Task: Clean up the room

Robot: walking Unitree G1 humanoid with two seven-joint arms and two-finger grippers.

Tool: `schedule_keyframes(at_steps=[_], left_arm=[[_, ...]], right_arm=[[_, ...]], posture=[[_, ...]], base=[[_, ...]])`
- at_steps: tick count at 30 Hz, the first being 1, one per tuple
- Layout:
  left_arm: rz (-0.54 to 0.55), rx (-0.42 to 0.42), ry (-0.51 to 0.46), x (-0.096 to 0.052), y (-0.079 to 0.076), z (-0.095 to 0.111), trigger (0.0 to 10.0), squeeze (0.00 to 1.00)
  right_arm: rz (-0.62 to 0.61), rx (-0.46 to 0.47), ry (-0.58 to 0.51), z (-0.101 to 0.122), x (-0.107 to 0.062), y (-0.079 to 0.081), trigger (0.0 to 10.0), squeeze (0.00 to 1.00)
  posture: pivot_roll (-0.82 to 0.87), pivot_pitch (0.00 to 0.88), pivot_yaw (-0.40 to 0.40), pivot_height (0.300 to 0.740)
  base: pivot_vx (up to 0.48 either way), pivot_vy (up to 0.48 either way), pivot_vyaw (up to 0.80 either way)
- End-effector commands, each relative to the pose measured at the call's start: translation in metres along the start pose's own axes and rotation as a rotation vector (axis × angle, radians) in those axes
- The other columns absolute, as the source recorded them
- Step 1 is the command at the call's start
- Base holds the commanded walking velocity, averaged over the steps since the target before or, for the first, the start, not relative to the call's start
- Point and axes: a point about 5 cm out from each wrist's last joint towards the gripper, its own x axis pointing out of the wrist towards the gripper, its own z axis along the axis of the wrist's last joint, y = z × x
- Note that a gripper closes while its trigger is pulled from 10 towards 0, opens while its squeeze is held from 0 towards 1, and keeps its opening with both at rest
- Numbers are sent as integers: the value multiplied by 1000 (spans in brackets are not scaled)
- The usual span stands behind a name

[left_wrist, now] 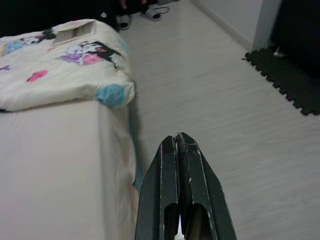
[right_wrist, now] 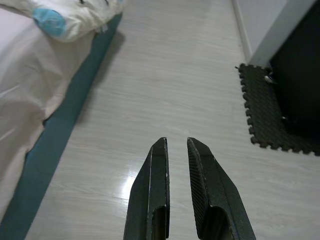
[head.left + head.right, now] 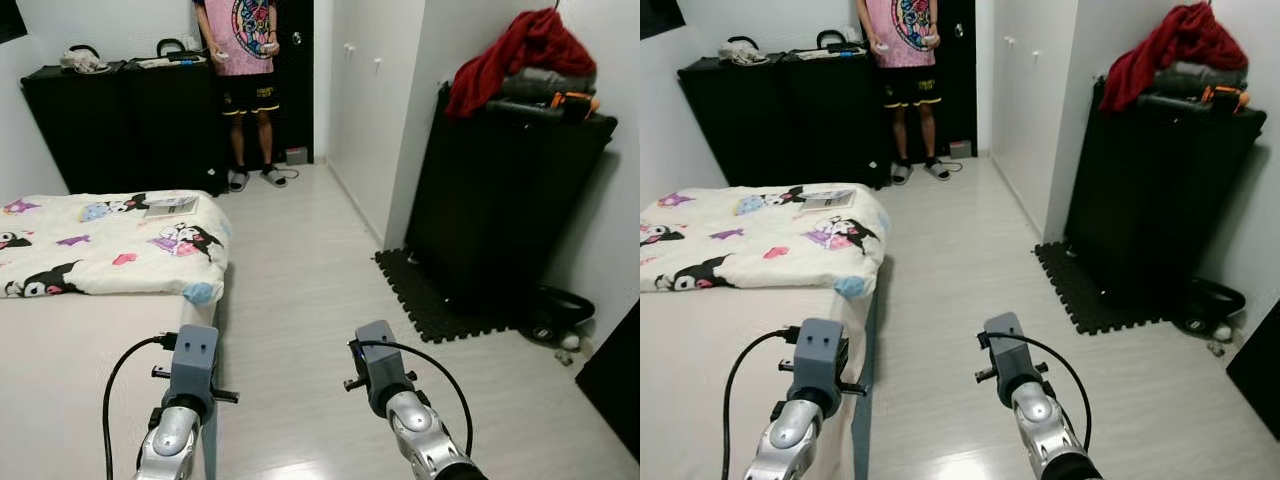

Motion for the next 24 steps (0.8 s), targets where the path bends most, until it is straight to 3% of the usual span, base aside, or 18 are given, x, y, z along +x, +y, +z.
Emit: schedule_keyframes(at_steps=[1,24], left_arm=[[2,-18,-3,-1,-1,0,10000,0],[14,-25,4,-3,0,-3,10000,0]], right_arm=[[-2,23,-11,1,0,0,10000,0],[8,2,-4,-1,-2,-1,10000,0]], posture=[[50,2,4,740],[41,2,-18,740]], base=[[394,0,0],[389,0,0]])
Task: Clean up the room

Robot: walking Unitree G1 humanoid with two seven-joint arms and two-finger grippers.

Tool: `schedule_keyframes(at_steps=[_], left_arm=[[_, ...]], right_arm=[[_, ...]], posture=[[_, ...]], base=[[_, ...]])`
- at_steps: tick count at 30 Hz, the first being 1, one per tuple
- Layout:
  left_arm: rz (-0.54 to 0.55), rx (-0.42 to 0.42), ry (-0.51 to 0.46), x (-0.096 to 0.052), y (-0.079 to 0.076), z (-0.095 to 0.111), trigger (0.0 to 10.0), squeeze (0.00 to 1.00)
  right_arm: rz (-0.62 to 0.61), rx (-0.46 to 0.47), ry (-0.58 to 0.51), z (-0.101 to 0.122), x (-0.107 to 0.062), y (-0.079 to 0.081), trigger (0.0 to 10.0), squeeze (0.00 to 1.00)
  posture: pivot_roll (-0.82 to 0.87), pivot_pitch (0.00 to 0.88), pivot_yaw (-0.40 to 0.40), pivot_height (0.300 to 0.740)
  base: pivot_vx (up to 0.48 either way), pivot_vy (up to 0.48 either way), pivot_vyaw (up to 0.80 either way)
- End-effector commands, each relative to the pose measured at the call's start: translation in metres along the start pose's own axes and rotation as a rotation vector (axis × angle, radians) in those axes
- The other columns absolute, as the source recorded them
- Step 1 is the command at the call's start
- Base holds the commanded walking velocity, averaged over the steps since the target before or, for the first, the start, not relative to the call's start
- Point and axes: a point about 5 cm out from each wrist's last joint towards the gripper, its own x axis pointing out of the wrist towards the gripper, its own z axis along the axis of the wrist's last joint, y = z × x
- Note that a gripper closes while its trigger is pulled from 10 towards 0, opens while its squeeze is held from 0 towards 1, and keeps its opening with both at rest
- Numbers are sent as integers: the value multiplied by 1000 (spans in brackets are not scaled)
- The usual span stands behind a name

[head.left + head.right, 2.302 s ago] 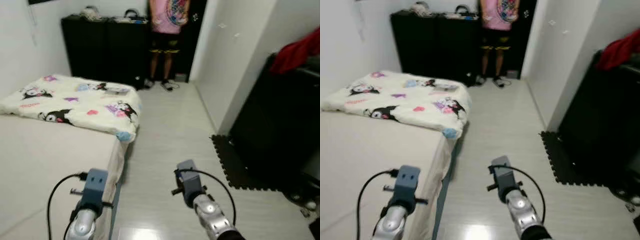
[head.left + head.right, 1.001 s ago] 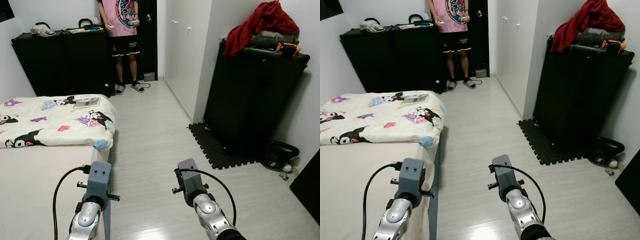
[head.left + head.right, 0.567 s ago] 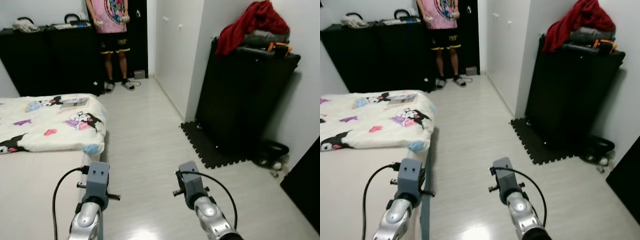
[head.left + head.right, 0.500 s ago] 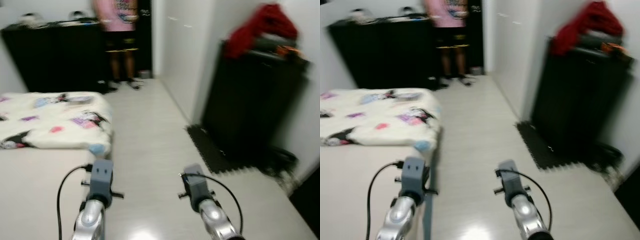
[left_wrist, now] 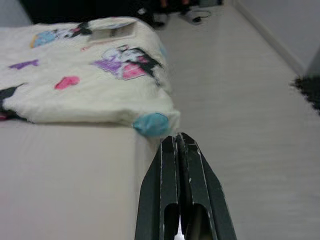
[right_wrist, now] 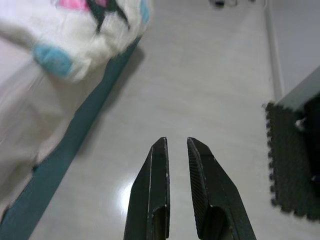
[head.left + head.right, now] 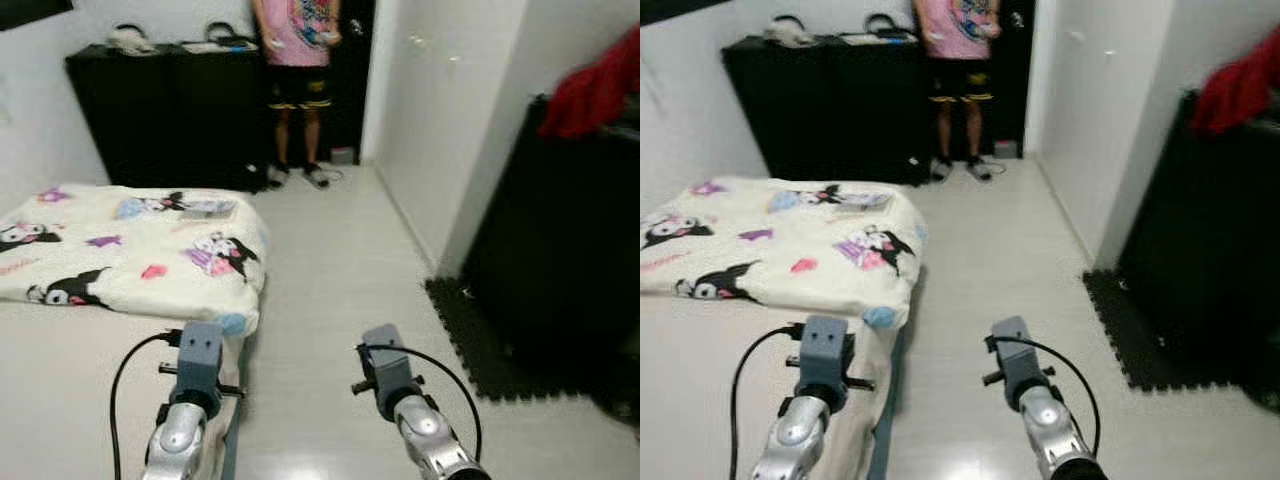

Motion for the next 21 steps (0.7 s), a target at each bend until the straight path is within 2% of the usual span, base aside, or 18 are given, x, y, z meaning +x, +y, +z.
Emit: schedule_keyframes(at_steps=[1,21], left_arm=[[15,1,19,-2,6,-5,10000,0],[25,-5,15,-4,5,-5,10000,0]], right_arm=[[20,8,17,-5,-2,7,10000,0],[38,-3,14,-3,-1,7,10000,0]], posture=[[41,2,-18,740],[37,0,-37,740]], base=[[379,0,0],[377,0,0]])
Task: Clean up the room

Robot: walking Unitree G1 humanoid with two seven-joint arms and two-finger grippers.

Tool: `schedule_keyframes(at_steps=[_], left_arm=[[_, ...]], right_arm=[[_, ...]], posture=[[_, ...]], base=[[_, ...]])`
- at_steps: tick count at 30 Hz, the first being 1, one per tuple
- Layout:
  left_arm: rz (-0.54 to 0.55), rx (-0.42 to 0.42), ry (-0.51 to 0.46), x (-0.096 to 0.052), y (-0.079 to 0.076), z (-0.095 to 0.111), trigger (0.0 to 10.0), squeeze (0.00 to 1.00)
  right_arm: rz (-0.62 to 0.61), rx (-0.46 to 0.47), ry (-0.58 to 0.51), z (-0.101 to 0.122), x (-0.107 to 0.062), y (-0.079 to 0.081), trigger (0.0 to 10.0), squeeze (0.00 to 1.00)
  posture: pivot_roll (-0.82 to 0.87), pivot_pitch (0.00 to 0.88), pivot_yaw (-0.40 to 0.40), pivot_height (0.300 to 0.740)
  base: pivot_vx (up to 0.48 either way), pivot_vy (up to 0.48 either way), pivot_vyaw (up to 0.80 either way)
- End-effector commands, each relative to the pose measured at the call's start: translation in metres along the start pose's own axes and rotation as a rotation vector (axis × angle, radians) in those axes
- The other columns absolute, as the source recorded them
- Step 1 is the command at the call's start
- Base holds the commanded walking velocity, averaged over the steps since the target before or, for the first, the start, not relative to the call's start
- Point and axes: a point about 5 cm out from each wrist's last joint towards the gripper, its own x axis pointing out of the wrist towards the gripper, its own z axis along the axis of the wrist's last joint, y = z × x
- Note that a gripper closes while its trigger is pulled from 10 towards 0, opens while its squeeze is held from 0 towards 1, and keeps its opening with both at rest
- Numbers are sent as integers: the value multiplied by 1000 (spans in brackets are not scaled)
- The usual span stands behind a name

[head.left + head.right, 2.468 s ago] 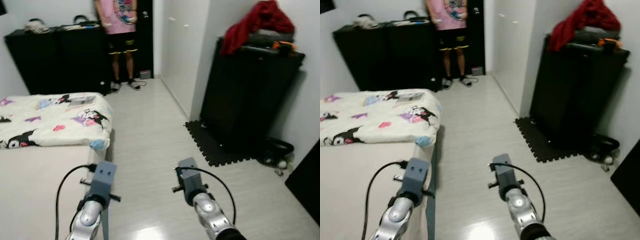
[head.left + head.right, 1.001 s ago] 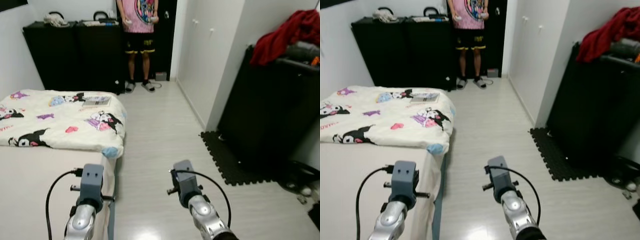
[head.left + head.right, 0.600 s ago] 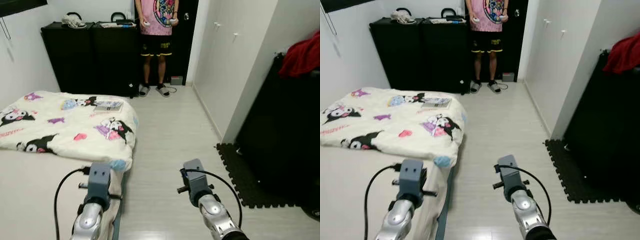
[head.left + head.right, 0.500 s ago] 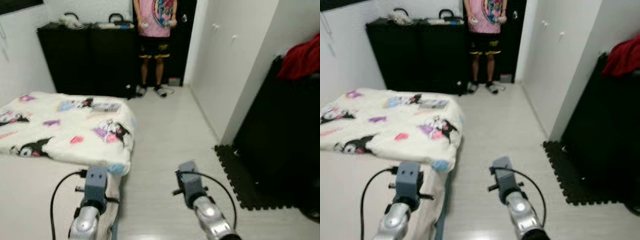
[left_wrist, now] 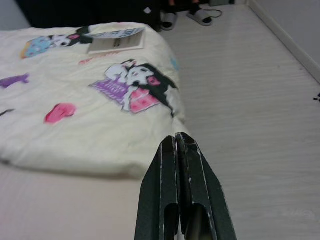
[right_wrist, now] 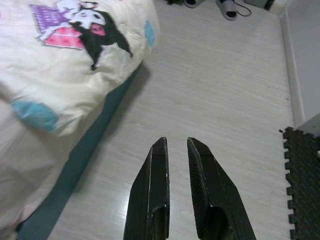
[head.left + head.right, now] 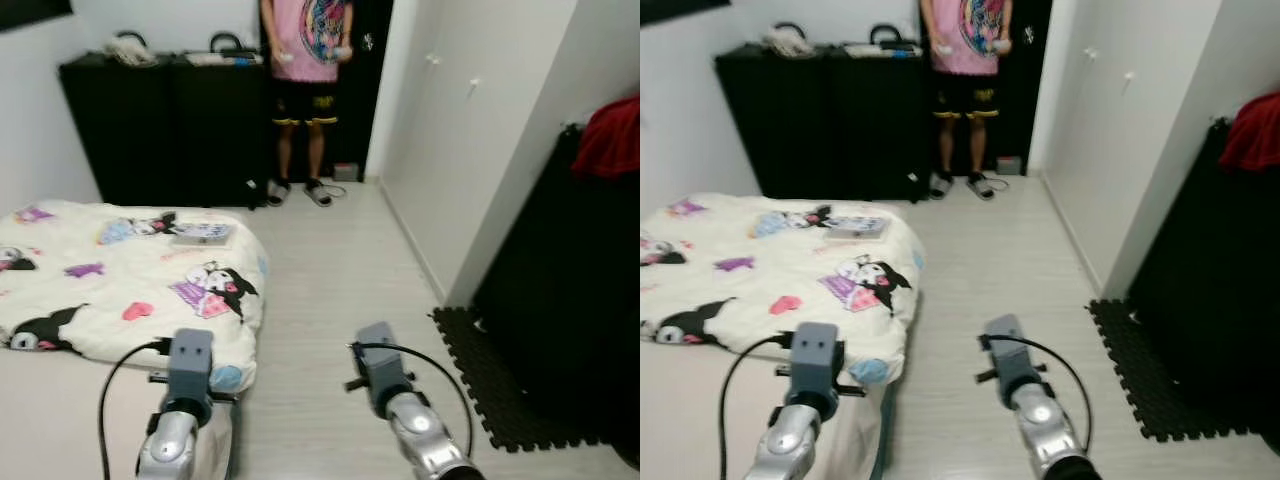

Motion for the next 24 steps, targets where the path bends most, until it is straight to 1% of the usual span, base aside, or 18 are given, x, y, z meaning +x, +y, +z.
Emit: schedule_keyframes(at_steps=[1,7,20,24], left_arm=[[-6,-5,1,0,-2,0,10000,0],[-6,-3,1,0,-2,0,10000,0],[-1,-2,2,-1,-1,-1,10000,0],[0,-1,1,-1,-1,-1,10000,0]], right_arm=[[-19,-7,14,-3,-2,-8,10000,0],[-9,2,14,-2,-1,-7,10000,0],[3,2,14,-2,-1,-6,10000,0],[6,4,13,-1,-1,-6,10000,0]], posture=[[37,0,-37,740],[38,0,-39,740],[39,3,-44,740],[40,3,-45,740]], base=[[375,0,0],[372,0,0],[368,0,-800],[361,0,-300]])
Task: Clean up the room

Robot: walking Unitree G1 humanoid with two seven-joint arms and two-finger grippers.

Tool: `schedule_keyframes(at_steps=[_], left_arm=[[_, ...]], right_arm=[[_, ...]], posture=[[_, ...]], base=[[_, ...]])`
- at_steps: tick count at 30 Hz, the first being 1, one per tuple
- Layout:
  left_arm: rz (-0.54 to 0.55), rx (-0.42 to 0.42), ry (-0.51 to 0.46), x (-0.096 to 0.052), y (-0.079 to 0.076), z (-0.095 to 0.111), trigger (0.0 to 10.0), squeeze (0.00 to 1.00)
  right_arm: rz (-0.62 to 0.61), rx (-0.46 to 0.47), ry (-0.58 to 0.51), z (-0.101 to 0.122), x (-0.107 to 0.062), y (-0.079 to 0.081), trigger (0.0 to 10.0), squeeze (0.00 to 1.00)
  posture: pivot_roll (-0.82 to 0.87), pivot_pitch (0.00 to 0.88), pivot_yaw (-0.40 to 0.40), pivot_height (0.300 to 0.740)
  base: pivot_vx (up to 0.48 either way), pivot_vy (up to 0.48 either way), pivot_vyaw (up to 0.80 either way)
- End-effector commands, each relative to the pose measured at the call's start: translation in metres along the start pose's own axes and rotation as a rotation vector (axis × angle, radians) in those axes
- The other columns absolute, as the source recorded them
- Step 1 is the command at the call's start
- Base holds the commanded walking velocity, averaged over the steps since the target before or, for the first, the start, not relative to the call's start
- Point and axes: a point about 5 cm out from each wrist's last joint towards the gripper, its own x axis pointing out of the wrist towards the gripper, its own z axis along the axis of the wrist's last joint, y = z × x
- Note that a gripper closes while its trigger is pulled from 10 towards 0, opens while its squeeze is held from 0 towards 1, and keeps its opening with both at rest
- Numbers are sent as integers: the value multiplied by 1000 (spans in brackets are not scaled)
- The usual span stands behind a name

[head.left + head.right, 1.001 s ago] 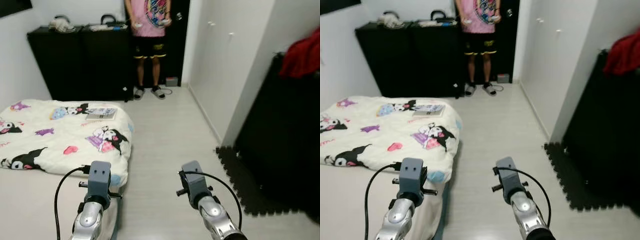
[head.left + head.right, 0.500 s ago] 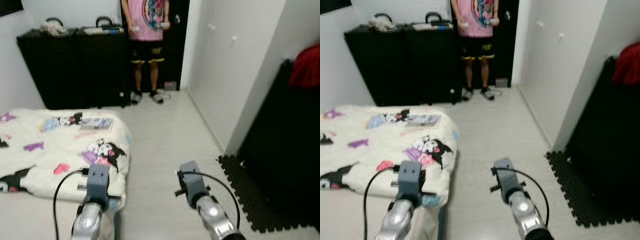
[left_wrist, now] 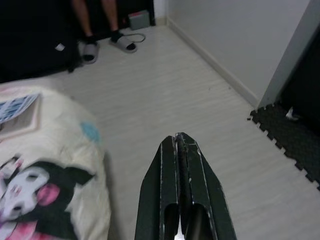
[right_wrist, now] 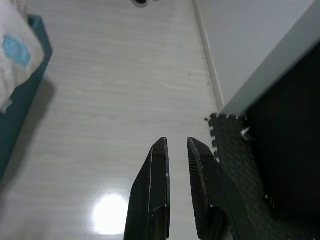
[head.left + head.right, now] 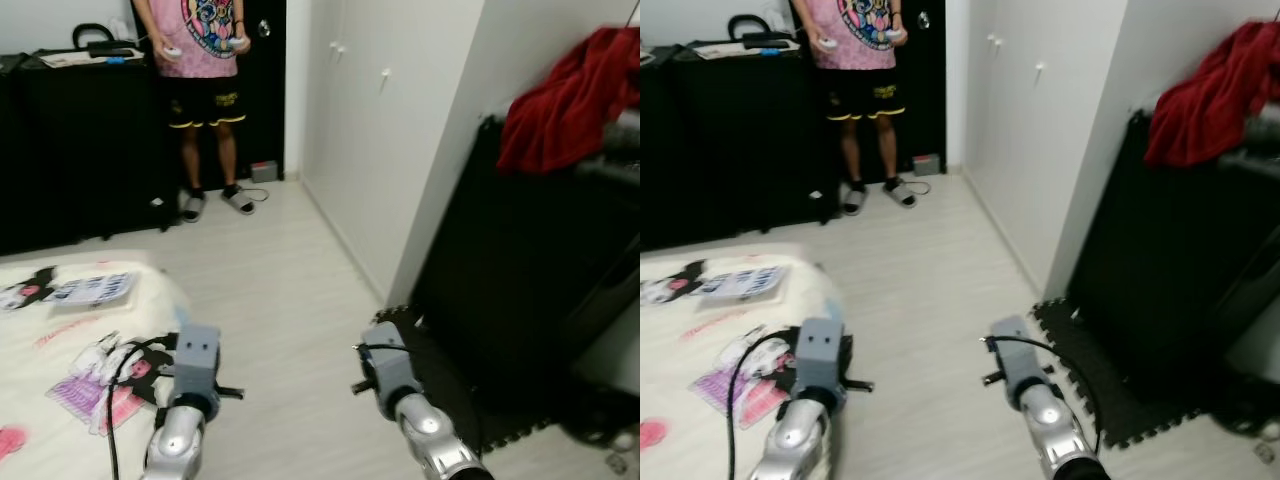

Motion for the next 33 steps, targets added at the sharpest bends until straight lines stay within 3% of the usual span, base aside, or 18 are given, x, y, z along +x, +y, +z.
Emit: schedule_keyframes(at_steps=[1,33], left_arm=[[23,9,27,-4,8,-6,10000,0],[19,16,29,-3,11,-6,10000,0]], right_arm=[[26,16,4,0,1,9,10000,0],[26,17,11,-1,1,11,10000,0]], posture=[[40,3,-45,740],[44,12,-36,740]], base=[[364,0,0],[350,0,0]])
